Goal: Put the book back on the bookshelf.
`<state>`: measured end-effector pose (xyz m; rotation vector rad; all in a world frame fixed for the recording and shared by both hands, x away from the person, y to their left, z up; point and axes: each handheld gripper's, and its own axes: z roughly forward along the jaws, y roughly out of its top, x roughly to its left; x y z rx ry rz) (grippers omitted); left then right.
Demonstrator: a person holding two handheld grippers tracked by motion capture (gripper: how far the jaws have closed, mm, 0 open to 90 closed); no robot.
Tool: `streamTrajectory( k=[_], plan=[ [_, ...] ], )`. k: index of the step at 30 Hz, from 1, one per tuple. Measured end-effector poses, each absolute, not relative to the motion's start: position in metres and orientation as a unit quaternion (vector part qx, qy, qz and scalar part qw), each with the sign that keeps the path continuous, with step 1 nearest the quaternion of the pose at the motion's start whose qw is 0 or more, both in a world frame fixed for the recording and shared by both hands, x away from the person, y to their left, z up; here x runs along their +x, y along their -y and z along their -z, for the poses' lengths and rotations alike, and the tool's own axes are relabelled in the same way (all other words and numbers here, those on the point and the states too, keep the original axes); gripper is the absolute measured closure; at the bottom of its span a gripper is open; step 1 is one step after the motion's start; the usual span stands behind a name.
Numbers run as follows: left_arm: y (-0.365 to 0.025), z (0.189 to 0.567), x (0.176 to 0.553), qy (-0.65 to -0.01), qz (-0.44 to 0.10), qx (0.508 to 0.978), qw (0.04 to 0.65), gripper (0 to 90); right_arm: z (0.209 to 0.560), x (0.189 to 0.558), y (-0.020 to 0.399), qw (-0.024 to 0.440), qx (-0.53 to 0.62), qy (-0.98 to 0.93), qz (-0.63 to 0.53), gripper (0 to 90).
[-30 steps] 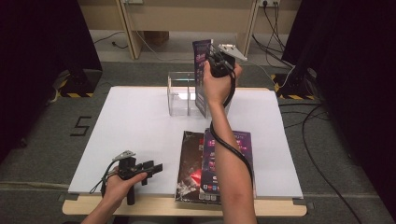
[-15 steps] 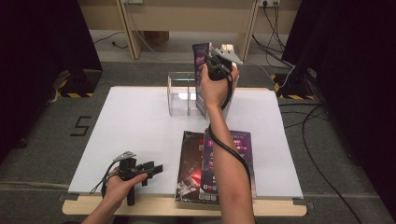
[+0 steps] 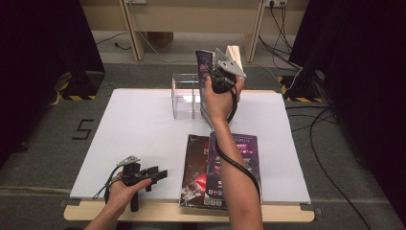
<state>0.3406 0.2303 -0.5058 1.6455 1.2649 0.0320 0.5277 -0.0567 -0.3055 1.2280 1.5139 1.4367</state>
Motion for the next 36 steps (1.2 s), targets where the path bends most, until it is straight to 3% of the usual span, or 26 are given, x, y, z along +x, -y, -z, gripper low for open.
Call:
streamTrajectory(
  k=[36],
  plan=[
    [-0.233,0.505,0.339,-0.532,-0.015,0.678,0.507,40.0,0.343,0.427,0.088,0.336,0.452,-0.632,-0.532,80.3]
  ],
)
